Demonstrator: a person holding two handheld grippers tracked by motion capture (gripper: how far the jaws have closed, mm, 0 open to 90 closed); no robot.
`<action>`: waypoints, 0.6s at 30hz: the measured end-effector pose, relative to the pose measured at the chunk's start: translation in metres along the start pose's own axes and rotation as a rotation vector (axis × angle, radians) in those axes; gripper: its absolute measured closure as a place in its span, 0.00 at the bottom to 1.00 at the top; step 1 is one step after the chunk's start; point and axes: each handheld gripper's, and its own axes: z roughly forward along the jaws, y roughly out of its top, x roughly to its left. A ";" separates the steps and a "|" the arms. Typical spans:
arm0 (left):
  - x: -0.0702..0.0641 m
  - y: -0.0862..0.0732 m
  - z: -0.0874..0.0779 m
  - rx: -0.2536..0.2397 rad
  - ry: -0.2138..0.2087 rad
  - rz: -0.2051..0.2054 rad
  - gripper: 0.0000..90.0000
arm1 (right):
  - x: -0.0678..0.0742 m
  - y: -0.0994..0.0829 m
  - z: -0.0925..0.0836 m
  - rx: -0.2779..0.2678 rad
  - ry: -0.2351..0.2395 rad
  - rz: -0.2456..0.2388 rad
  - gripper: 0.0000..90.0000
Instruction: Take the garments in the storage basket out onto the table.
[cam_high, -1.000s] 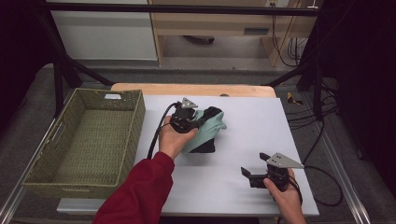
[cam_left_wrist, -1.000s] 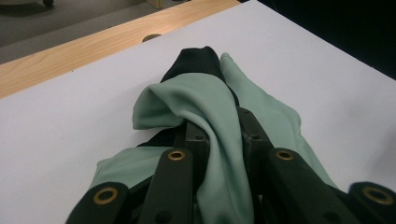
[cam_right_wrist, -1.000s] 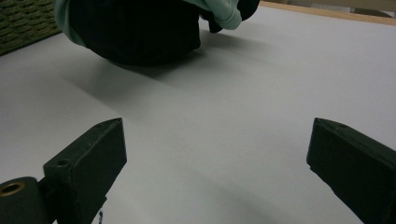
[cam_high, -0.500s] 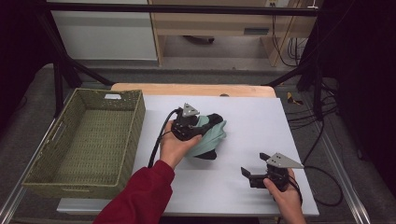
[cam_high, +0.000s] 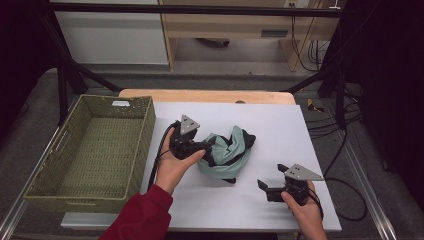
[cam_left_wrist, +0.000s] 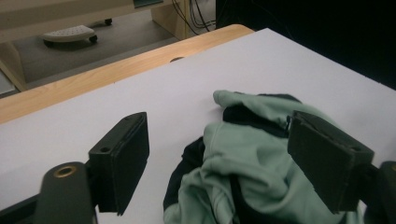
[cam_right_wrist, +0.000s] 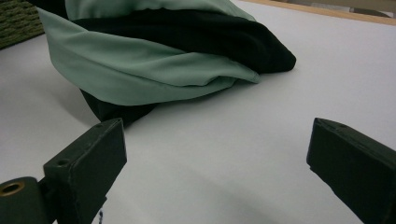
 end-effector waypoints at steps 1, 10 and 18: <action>-0.001 -0.005 -0.002 0.004 0.012 0.004 0.20 | 0.000 0.000 0.001 0.003 -0.002 -0.001 0.05; -0.006 -0.048 -0.011 0.034 0.072 -0.022 0.16 | 0.003 -0.001 0.004 0.023 -0.013 -0.008 0.06; 0.002 -0.077 -0.014 0.038 0.057 -0.063 0.16 | 0.003 -0.001 0.006 0.037 -0.016 -0.001 0.07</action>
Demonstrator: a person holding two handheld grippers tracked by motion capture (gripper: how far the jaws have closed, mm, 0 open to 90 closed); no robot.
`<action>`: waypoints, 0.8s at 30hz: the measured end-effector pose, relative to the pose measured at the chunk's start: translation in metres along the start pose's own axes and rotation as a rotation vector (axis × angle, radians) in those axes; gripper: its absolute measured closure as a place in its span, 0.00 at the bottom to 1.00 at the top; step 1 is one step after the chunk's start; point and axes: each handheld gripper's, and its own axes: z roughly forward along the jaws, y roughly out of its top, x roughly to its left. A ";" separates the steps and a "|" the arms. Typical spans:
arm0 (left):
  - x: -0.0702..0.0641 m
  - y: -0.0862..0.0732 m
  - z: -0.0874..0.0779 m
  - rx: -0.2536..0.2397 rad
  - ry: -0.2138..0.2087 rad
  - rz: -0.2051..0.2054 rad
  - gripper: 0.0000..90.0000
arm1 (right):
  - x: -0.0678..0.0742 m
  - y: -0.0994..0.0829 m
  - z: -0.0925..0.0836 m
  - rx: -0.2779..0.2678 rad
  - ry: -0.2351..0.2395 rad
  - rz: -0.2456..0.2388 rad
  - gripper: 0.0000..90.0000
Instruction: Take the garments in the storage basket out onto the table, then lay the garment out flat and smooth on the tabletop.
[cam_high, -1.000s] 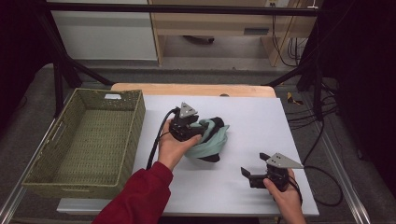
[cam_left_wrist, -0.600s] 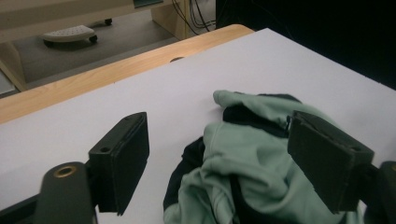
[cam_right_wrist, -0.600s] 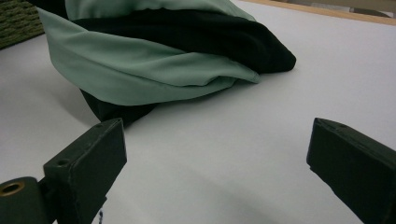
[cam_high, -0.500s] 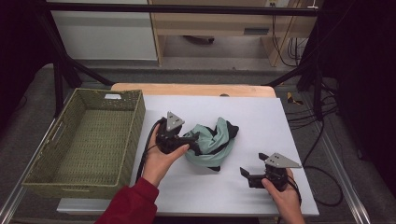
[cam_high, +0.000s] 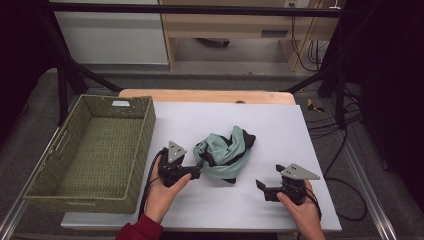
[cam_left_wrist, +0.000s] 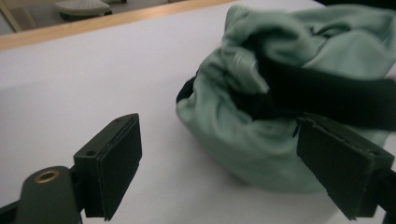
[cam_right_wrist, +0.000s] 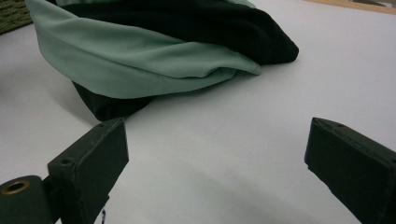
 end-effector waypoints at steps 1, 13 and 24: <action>0.001 -0.002 0.002 0.011 -0.004 -0.001 0.16 | 0.000 0.000 0.000 0.002 0.000 0.003 0.07; -0.006 -0.013 -0.010 0.021 -0.002 0.021 0.14 | 0.002 0.002 -0.001 -0.004 -0.006 0.005 0.07; 0.000 -0.033 -0.019 0.034 -0.002 0.001 0.13 | 0.009 0.008 -0.001 0.019 0.030 0.030 0.08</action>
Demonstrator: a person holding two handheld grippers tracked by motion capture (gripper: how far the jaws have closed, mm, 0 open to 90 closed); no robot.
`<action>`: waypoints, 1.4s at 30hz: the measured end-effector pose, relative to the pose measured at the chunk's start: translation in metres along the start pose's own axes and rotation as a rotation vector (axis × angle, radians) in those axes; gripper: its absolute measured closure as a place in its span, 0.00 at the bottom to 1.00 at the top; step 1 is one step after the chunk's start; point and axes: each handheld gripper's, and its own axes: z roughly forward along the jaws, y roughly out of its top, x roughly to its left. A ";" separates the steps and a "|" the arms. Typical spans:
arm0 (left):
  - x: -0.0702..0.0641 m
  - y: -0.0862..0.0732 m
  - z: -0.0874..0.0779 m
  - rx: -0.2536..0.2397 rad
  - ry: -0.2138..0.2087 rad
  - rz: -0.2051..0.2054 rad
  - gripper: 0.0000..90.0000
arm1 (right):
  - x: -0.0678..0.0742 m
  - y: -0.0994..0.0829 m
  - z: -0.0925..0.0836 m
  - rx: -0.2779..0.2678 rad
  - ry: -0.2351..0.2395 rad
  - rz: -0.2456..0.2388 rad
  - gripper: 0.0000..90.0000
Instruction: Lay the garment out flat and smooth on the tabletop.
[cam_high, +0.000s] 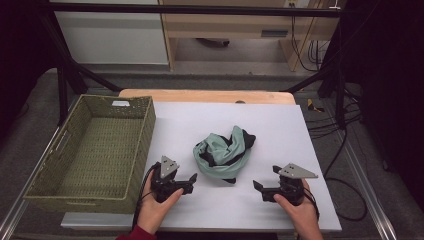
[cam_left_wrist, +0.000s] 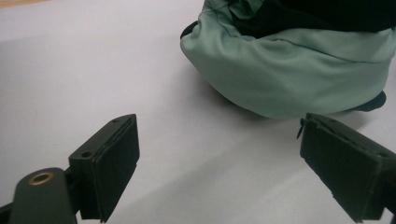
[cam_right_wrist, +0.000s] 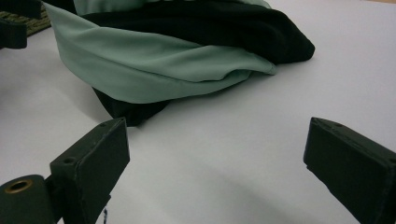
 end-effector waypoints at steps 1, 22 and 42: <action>0.001 0.000 0.000 -0.005 0.002 -0.001 0.13 | 0.001 0.001 0.000 0.003 0.002 0.005 0.08; 0.014 -0.005 0.000 -0.011 0.014 -0.036 0.13 | 0.045 0.096 0.035 0.081 0.063 -0.144 0.21; 0.014 -0.006 0.002 -0.003 0.019 -0.042 0.14 | 0.042 0.113 0.050 0.117 0.080 -0.201 0.99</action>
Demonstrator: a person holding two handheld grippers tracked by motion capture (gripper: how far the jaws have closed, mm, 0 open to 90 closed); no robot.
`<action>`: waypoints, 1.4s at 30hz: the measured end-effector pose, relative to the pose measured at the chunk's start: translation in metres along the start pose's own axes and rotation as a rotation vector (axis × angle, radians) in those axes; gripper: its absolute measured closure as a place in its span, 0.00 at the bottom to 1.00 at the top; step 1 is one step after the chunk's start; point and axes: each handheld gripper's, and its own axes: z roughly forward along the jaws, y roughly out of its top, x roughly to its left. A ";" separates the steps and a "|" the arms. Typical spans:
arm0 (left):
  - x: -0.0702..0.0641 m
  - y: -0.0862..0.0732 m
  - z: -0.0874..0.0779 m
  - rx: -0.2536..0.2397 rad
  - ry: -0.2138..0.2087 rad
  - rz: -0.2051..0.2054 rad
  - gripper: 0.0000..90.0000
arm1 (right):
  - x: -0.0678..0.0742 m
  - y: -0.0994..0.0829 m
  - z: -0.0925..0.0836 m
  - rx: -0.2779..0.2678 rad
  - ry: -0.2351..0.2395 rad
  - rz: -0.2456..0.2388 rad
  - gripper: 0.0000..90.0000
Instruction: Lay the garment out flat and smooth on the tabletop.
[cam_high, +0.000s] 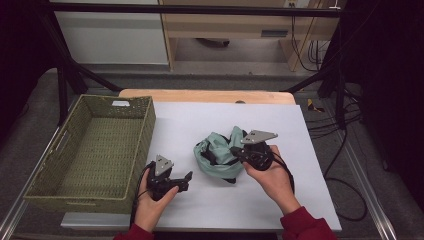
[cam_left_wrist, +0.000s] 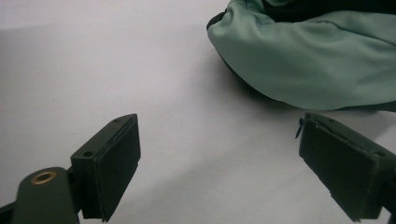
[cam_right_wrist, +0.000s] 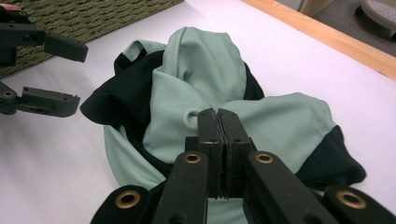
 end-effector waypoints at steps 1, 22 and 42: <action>0.000 0.000 0.000 -0.003 0.001 -0.002 0.14 | -0.001 0.000 -0.002 -0.006 -0.002 -0.006 0.99; 0.002 0.000 0.000 -0.002 0.009 -0.004 0.15 | -0.058 -0.006 -0.059 -0.096 -0.185 0.100 0.99; -0.001 -0.003 0.005 0.020 0.003 0.001 0.15 | -0.079 -0.064 -0.067 -0.061 -0.222 0.280 0.67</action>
